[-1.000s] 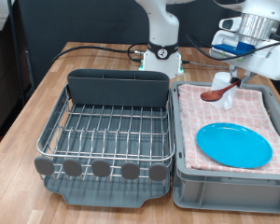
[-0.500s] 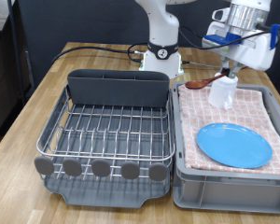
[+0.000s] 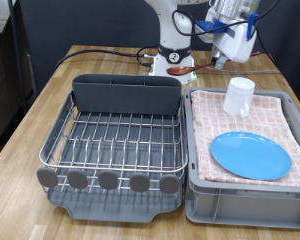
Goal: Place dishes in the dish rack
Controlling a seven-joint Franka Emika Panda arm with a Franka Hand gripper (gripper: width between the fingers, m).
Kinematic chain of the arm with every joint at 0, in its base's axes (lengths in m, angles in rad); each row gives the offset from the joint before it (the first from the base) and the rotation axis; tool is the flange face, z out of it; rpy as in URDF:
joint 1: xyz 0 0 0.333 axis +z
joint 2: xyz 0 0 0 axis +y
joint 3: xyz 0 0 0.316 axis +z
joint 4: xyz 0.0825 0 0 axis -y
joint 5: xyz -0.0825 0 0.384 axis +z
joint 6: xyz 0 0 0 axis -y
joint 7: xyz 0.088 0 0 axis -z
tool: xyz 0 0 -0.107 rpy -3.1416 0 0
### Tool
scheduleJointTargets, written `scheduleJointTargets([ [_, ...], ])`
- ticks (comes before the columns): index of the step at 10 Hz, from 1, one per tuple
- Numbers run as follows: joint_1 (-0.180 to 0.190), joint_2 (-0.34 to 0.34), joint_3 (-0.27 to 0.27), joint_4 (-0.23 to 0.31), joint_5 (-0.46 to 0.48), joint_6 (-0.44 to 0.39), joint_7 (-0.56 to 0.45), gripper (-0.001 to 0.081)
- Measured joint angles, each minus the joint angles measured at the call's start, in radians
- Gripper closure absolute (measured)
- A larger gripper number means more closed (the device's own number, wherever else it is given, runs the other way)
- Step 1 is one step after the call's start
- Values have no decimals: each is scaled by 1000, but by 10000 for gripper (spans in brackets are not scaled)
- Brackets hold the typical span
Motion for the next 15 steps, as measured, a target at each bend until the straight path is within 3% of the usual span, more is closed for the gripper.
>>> scheduleJointTargets([
  [4, -31, -153, -62, -91, 48, -43, -4, 712],
  [7, -36, -147, -65, -90, 48, -72, -4, 712],
  [10, -64, -170, -92, -110, 53, -106, -5, 712],
  [15, -66, -221, -246, -177, 130, -37, -92, 712],
])
